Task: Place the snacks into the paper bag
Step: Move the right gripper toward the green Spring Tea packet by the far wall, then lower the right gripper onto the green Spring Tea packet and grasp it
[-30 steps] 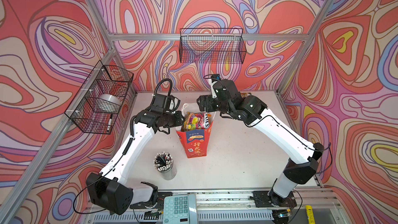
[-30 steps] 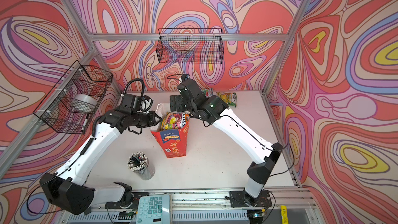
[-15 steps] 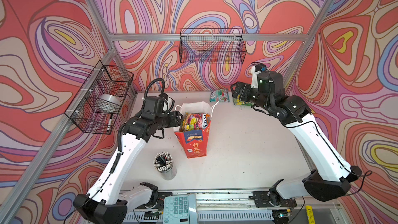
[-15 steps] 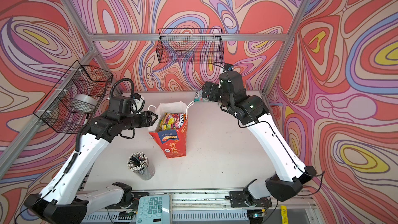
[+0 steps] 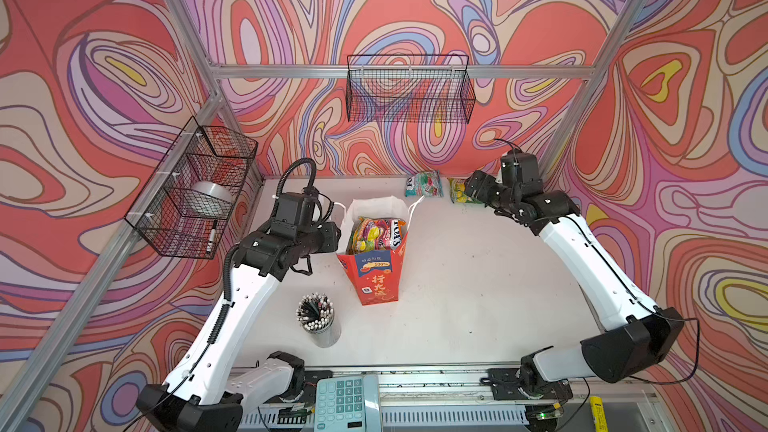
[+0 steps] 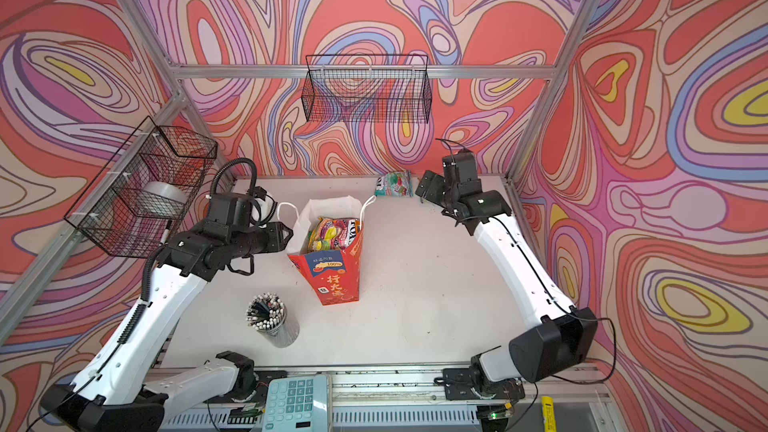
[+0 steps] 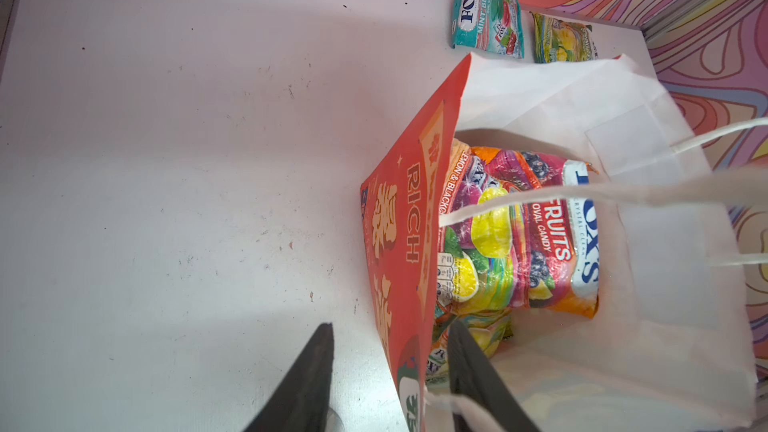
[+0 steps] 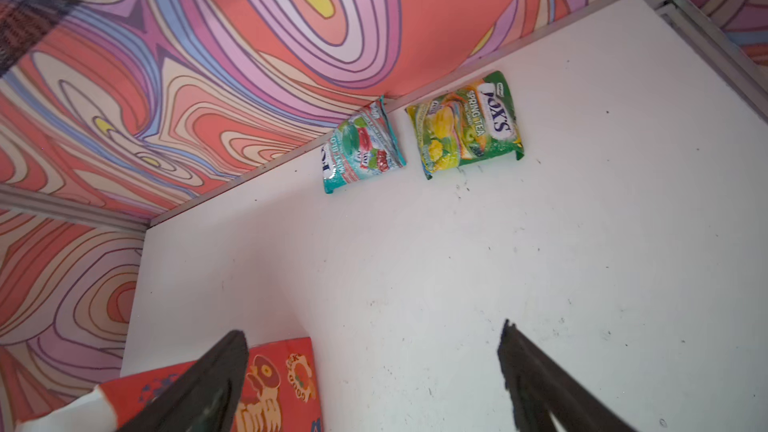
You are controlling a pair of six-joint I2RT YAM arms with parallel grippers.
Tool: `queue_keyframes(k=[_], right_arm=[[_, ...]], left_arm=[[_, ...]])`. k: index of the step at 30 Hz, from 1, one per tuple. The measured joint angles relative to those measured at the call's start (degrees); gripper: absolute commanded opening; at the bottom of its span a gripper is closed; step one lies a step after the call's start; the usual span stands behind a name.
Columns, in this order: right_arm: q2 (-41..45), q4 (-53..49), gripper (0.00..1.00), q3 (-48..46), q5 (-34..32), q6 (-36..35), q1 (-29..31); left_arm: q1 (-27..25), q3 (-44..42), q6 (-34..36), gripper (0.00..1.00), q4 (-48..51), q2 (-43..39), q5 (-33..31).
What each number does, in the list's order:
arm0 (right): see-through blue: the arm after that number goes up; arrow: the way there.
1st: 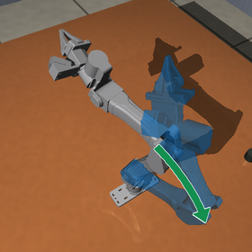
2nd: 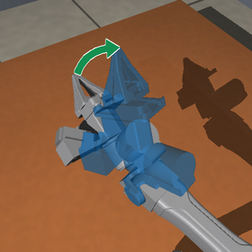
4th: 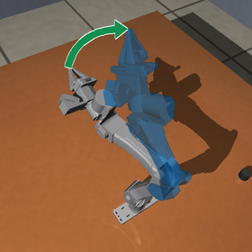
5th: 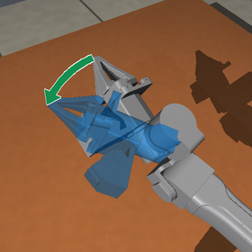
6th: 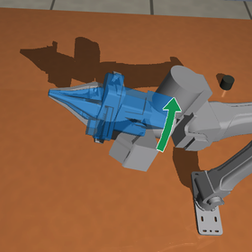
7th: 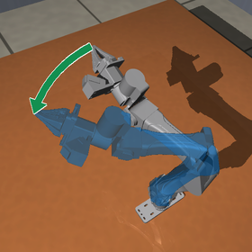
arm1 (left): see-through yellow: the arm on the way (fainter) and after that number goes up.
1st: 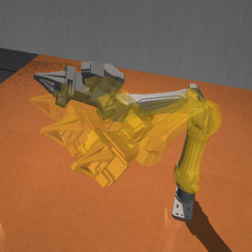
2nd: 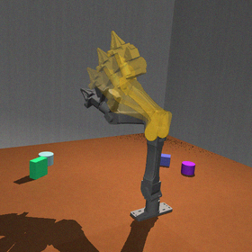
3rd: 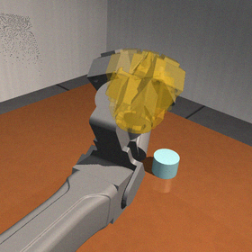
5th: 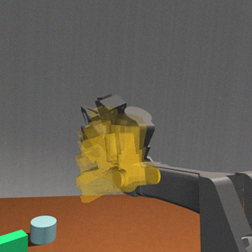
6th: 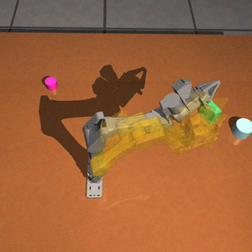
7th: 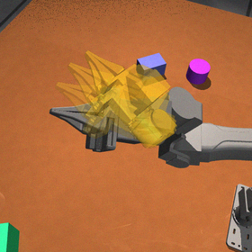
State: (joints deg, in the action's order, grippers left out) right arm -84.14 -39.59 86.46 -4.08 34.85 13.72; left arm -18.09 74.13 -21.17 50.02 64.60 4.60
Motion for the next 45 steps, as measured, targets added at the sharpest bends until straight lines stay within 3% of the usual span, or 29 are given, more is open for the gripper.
queue_keyframes(k=[12,20,28,37,45], right_arm=[[-19.1,12.8,0.98,-5.3,6.0,2.8,-12.8],[-34.7,16.5,0.98,4.0,8.9,2.5,-18.3],[-48.1,19.5,0.98,16.0,15.4,-0.1,-21.2],[-57.3,20.2,0.95,28.6,22.8,-1.1,-21.0],[-58.6,18.3,0.86,30.7,21.9,-4.4,-20.3]], left_arm=[[0.0,-0.1,0.0,0.16,0.0,4.3,3.0],[0.0,-0.2,0.0,0.00,-0.3,5.0,5.8],[0.0,-0.4,-0.1,0.00,-1.0,5.0,8.2],[0.0,-0.5,-0.2,0.00,-1.4,5.0,9.1],[0.0,-0.7,-0.4,0.00,-1.6,4.9,9.4]])
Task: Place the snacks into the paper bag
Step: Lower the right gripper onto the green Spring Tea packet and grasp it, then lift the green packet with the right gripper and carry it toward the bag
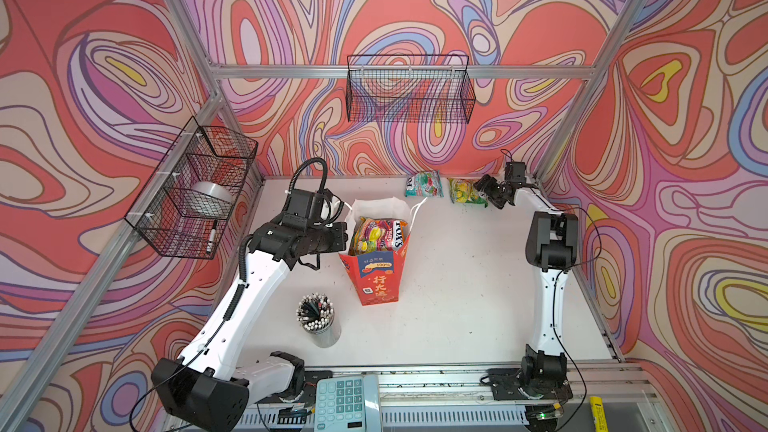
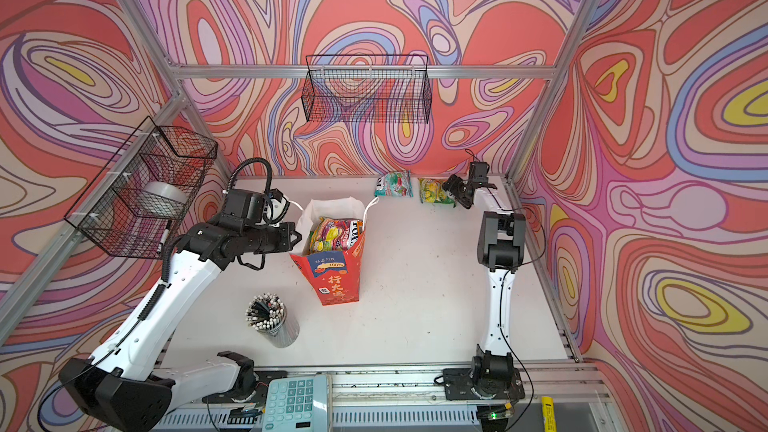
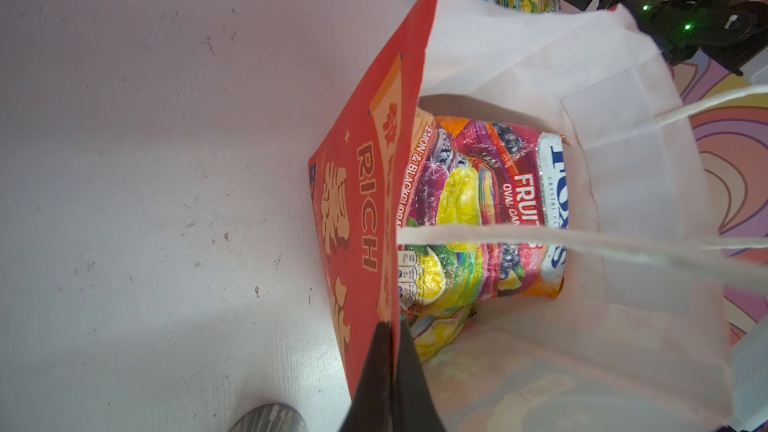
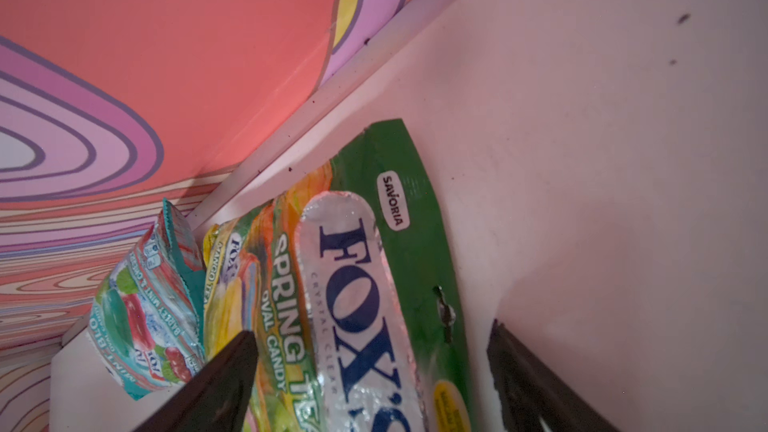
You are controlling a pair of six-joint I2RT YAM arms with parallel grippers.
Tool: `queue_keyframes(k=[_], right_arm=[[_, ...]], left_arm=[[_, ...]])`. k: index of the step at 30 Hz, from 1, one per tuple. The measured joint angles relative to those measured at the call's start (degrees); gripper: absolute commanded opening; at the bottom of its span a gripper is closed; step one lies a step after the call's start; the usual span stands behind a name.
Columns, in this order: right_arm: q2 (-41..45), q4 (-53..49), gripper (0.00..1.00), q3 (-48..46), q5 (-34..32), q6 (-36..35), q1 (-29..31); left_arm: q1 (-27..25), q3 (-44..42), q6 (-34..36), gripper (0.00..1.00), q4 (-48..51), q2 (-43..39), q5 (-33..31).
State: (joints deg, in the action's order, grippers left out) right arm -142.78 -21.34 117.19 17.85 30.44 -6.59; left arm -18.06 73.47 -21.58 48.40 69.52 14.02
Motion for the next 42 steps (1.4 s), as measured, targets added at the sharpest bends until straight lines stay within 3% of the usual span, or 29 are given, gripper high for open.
queue_keyframes(k=[6,11,19,28,33,42], right_arm=[[-0.2,-4.1,0.74,1.4,-4.9,-3.5,2.3],[-3.1,-11.6,0.64,8.4,-8.2,-4.8,3.9],[-3.5,-14.8,0.32,9.9,-12.0,-5.3,5.7],[7.4,-11.4,0.00,-7.1,-7.9,-1.2,5.7],[17.3,-10.6,0.00,-20.1,-6.7,2.5,5.5],[44.3,-6.4,0.00,-43.7,-5.9,7.6,4.6]], left_arm=[[0.0,0.0,-0.1,0.00,-0.1,0.0,0.3],[0.0,0.0,-0.1,0.00,-0.1,0.0,0.4],[0.2,-0.1,-0.1,0.00,-0.2,0.0,0.6],[0.5,-0.3,-0.1,0.00,-0.5,0.0,1.7],[0.5,-0.5,0.0,0.00,-0.9,0.0,2.3],[0.9,-0.9,-0.1,0.00,-1.5,0.0,3.0]])
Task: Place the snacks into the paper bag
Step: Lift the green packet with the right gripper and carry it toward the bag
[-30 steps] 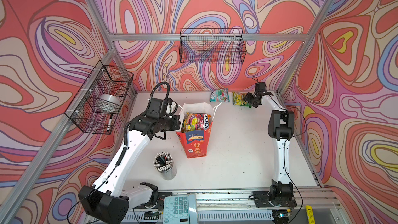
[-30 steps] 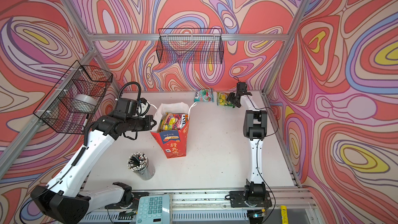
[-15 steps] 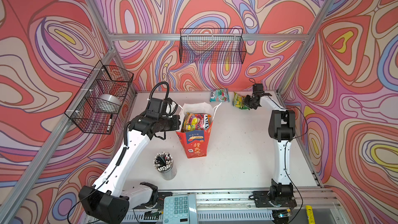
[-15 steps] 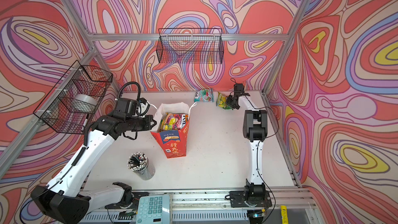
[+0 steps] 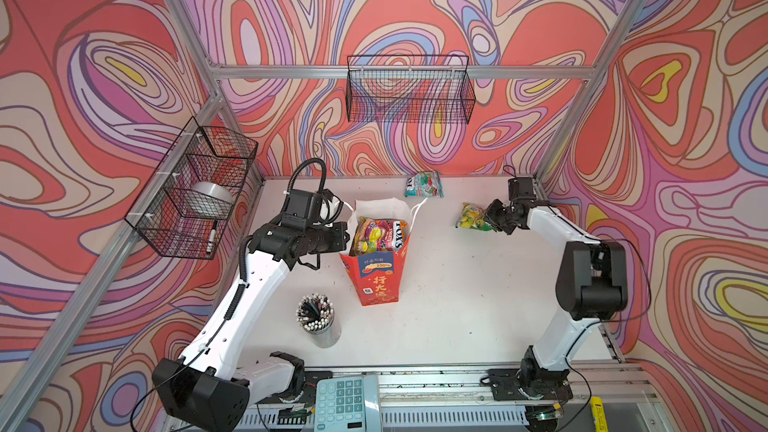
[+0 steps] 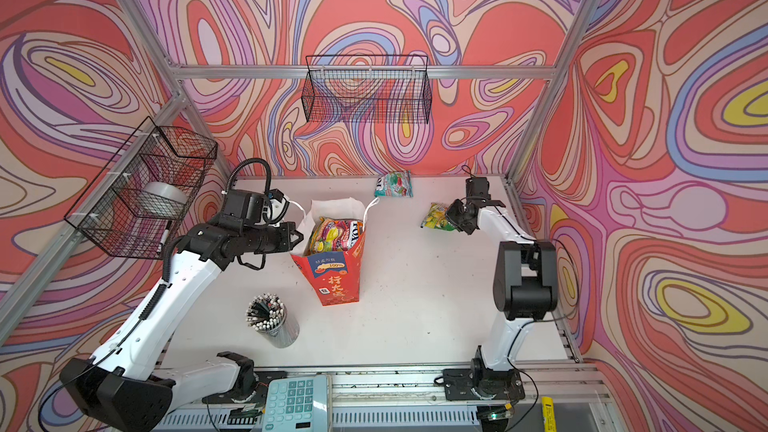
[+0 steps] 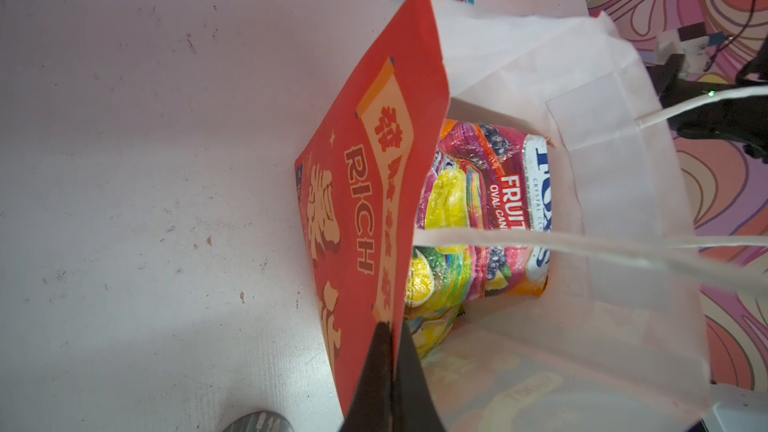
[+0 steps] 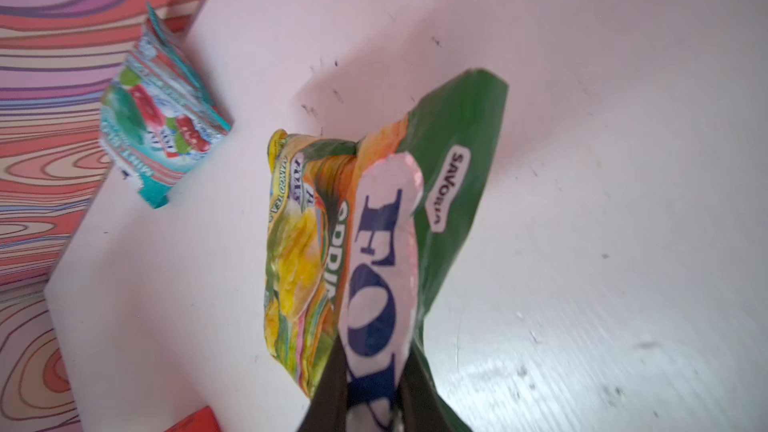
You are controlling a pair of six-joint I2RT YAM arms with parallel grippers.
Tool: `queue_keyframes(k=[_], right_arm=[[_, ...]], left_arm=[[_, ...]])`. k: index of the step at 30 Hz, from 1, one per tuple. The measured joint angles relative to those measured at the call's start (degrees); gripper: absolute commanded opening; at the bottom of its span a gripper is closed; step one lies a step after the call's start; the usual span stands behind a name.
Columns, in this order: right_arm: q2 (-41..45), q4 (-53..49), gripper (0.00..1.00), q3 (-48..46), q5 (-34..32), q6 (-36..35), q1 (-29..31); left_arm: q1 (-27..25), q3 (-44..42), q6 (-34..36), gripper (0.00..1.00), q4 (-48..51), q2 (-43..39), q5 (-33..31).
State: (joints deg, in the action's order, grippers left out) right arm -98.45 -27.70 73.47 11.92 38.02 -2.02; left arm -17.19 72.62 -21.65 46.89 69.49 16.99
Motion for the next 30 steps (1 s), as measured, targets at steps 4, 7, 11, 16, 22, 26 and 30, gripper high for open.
queue_keyframes(k=[4,7,11,16,22,26,30], right_arm=[[12.5,0.8,0.00,-4.5,0.5,0.7,0.0],[20.1,0.5,0.00,-5.6,1.0,0.9,0.0],[28.6,-0.5,0.00,-6.5,1.6,1.1,0.0],[36.6,-3.6,0.00,-5.3,3.2,1.3,0.2],[38.7,-6.6,0.00,2.1,5.9,0.6,5.3],[37.9,-8.1,0.00,7.8,6.0,-0.7,13.0],[34.6,-9.5,0.00,13.5,5.1,-1.8,20.0]], left_arm=[[0.0,0.0,0.0,0.00,0.0,-0.1,0.2],[0.0,0.0,0.0,0.00,0.0,-0.1,0.2],[0.0,0.0,0.0,0.00,0.0,-0.2,0.3],[0.0,-0.3,0.0,0.00,-0.2,-0.3,0.9],[0.0,-0.4,0.0,0.00,-0.4,-0.4,1.5],[0.0,-0.4,0.0,0.00,-0.5,-0.4,1.8],[0.0,-0.6,0.0,0.00,-0.7,-0.5,2.1]])
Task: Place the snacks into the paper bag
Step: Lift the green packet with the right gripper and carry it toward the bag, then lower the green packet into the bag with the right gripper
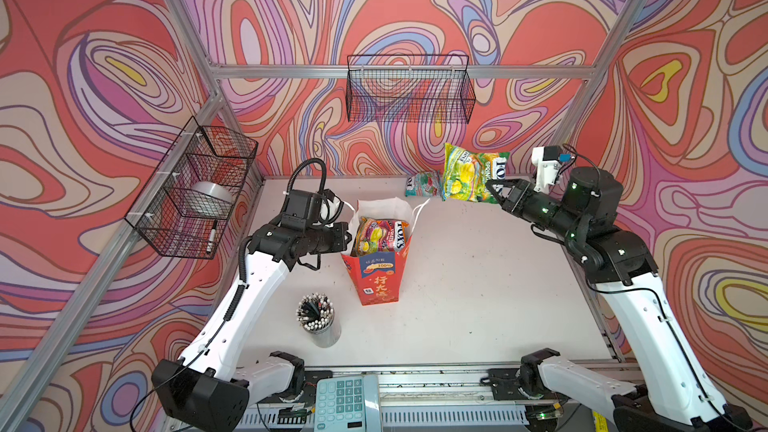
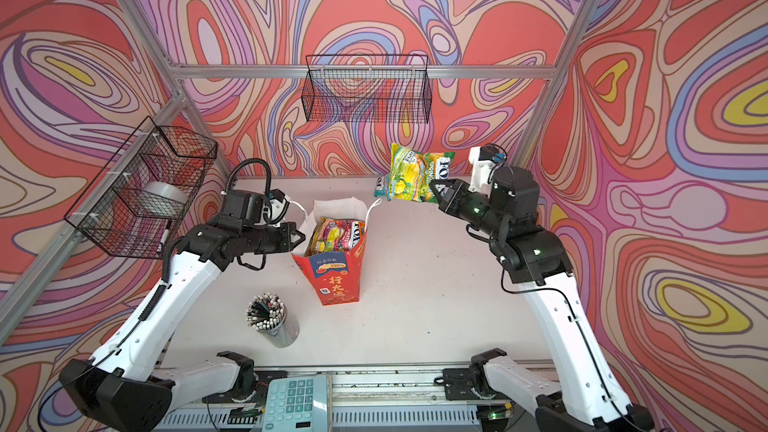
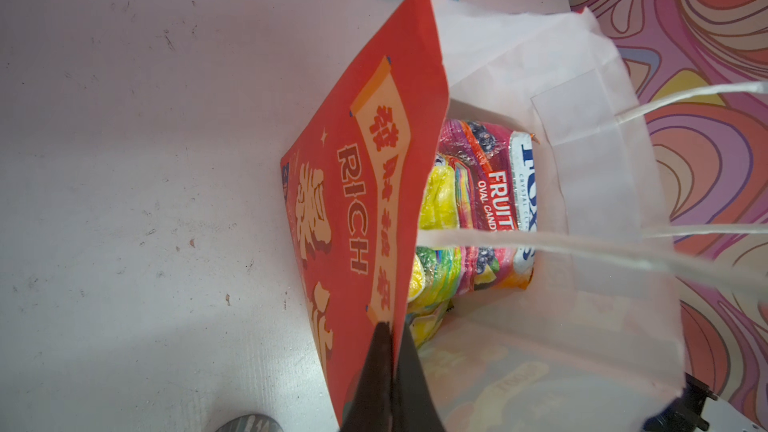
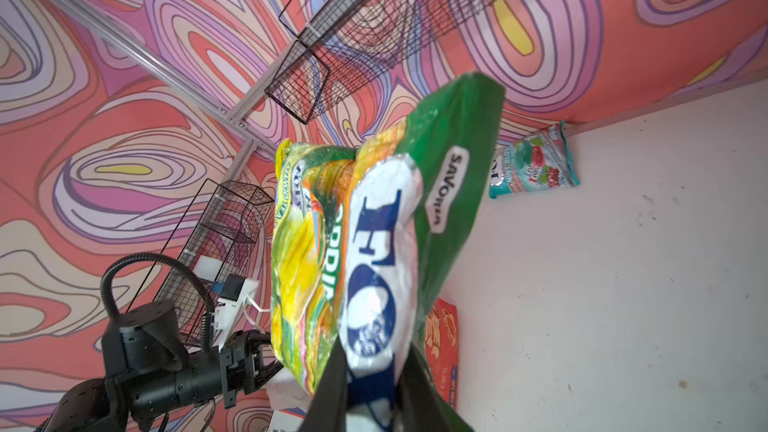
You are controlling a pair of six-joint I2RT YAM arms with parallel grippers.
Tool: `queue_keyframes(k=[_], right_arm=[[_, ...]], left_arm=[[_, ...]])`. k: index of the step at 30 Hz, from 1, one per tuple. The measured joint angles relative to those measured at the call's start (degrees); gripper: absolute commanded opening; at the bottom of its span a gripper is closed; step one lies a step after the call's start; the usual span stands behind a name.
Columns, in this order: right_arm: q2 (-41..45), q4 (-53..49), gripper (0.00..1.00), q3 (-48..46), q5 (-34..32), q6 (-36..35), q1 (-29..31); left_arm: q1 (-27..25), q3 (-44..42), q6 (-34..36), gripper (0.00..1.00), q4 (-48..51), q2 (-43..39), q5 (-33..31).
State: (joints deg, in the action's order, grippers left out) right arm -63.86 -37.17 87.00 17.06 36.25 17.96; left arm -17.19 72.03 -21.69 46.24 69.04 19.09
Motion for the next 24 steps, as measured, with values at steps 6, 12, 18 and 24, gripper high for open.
queue_keyframes(k=[6,12,18,24], right_arm=[[-11.1,-3.0,0.00,10.5,-8.2,-3.1,15.4],[-24.6,-7.0,0.00,20.5,-15.2,-7.2,27.0],[-31.2,-10.8,0.00,22.9,-20.6,-9.6,29.2],[-31.4,-12.5,0.00,21.2,-23.6,-10.1,29.4]], left_arm=[[0.0,-0.2,0.0,0.00,-0.5,-0.1,0.0],[0.0,-0.4,0.0,0.00,-0.7,-0.2,0.0],[0.0,-0.5,0.0,0.00,-0.7,-0.3,0.0],[0.0,-0.5,0.0,0.00,-0.8,-0.3,0.2]])
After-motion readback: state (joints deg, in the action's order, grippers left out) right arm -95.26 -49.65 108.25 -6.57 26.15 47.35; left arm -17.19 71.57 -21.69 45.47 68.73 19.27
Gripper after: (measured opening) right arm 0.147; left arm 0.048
